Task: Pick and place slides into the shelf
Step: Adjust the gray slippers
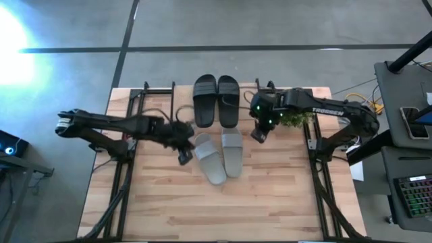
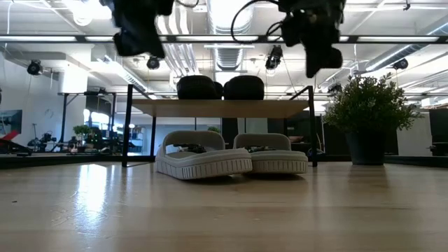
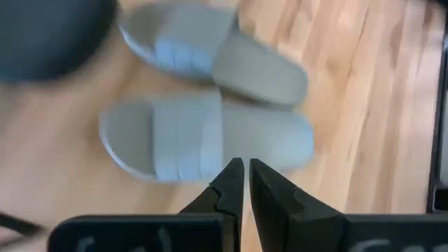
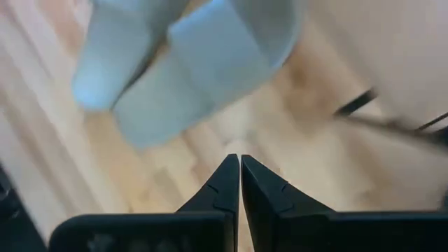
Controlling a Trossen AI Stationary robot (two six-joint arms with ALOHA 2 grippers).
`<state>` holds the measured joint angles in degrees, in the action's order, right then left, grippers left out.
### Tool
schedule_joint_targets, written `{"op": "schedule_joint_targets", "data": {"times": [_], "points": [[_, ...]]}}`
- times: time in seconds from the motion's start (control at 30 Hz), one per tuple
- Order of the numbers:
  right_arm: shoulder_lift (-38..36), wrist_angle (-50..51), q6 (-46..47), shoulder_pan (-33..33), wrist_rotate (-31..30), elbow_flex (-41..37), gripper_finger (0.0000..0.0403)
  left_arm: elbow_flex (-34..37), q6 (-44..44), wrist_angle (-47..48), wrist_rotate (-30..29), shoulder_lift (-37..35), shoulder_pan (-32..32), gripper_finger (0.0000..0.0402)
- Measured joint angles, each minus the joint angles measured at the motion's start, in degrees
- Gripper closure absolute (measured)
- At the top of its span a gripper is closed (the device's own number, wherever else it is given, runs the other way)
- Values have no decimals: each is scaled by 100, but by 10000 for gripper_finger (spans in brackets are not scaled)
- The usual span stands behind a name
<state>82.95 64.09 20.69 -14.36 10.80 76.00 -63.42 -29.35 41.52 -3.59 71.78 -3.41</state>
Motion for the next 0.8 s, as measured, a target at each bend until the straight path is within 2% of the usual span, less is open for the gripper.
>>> {"op": "schedule_joint_targets", "data": {"times": [0.13,0.27,0.37,0.47,0.53,0.63,0.73,0.8], "points": [[-8,-23,28,342,138,-551,394,789,-924,-434,15,-49,-379,391],[-6,-475,102,680,120,-1341,394,1721,-2264,-1572,-77,-227,-847,391],[-17,-1170,310,939,118,-1946,394,2393,-3304,-2847,-649,-262,-1139,391],[-28,-1947,514,1147,113,-2396,394,2832,-4081,-3730,-1086,-127,-1276,391],[-25,-2439,589,1278,33,-2593,394,2925,-4278,-3814,-1194,31,-1335,391],[-26,-2967,516,1506,-517,-2726,394,2955,-4238,-3796,-1202,334,-1411,391],[-27,-3337,9,1751,-1109,-2747,394,2996,-4209,-3805,-1353,655,-1544,392],[-27,-3519,-356,1908,-1471,-2747,394,2994,-4211,-3797,-1651,852,-1691,391]]}}
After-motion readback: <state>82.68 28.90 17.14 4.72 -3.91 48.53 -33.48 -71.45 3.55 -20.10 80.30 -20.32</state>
